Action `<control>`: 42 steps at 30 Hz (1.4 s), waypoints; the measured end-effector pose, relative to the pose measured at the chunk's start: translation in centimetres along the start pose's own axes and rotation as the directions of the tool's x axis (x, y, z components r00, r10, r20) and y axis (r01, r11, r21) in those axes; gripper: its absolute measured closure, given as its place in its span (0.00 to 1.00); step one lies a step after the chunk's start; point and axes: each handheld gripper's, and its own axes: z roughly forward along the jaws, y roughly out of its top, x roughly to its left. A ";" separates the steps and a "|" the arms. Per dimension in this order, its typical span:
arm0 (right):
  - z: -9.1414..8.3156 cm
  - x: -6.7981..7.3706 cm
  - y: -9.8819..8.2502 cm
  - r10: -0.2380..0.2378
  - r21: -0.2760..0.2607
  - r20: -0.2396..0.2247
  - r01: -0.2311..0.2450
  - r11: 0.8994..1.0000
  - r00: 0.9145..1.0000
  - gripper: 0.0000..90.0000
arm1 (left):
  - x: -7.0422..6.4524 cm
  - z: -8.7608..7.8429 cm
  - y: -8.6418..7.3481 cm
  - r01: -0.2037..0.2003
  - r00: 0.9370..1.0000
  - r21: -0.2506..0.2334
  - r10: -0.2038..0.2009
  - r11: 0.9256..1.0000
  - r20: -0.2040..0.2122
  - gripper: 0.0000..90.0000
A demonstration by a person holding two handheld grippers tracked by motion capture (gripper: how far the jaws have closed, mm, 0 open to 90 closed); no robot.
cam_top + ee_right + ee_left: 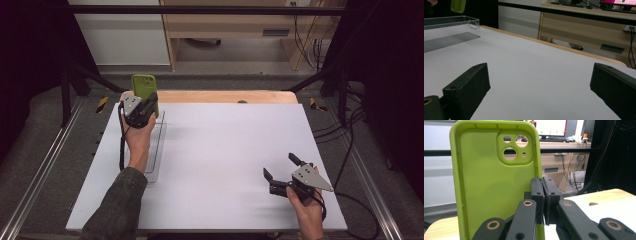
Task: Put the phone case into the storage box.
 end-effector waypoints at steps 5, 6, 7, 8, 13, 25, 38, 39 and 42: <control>0.0 0.0 0.0 0.002 -0.001 0.002 -0.002 1.000 1.000 0.03 | 0.0 0.1 -0.4 0.001 1.000 0.012 -0.001 1.000 -0.003 0.97; 0.0 0.0 0.0 0.002 -0.001 0.001 -0.002 1.000 1.000 0.03 | 0.0 0.1 -0.4 0.002 1.000 0.012 -0.002 1.000 -0.004 0.97; 0.0 0.0 0.0 0.002 -0.001 0.001 -0.002 1.000 1.000 0.03 | 0.0 0.1 -0.5 0.001 1.000 0.013 -0.001 1.000 -0.003 0.97; 0.0 0.0 0.0 0.001 -0.001 0.001 -0.001 1.000 1.000 0.03 | 0.0 0.1 -0.5 0.001 1.000 0.015 -0.001 1.000 -0.002 0.97; 0.0 0.0 0.0 0.001 -0.001 0.000 -0.001 1.000 1.000 0.03 | 0.0 0.3 -0.7 0.001 1.000 0.020 -0.001 1.000 -0.004 0.97; -0.1 0.0 0.0 0.003 -0.002 0.000 -0.003 1.000 1.000 0.03 | 0.1 0.5 -1.2 0.000 1.000 0.040 0.000 0.999 -0.006 0.97; 0.0 0.0 0.0 0.001 -0.001 -0.005 -0.001 1.000 1.000 0.03 | 0.5 0.9 -2.1 0.009 1.000 0.066 -0.008 0.998 -0.021 0.97; 0.0 0.0 0.0 0.001 0.000 -0.005 -0.001 1.000 1.000 0.03 | 0.5 0.9 -2.2 0.009 1.000 0.070 -0.007 0.998 -0.021 0.97; 0.0 0.0 0.0 0.000 0.001 -0.006 0.000 1.000 1.000 0.03 | 0.5 1.1 -2.4 0.008 1.000 0.081 -0.007 0.997 -0.018 0.97</control>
